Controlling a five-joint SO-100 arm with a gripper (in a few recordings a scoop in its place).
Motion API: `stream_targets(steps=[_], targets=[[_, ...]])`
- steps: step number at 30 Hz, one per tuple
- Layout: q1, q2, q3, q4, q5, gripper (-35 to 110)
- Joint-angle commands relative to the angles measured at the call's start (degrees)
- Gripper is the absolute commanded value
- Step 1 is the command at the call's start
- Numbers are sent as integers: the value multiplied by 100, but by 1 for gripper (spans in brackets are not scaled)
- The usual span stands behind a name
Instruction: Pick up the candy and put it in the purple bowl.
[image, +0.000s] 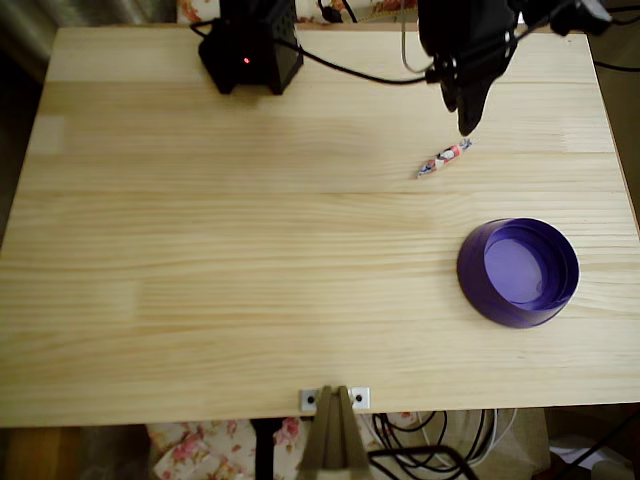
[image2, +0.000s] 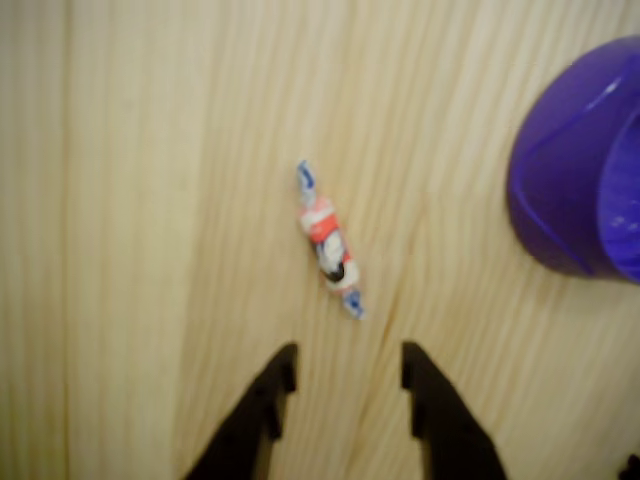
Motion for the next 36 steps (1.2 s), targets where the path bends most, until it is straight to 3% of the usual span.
stream_targets(steps=[1, 36], targets=[[-132, -18, -237, -202, -62, 17], [26, -1160, 396, -1459, 352, 18]])
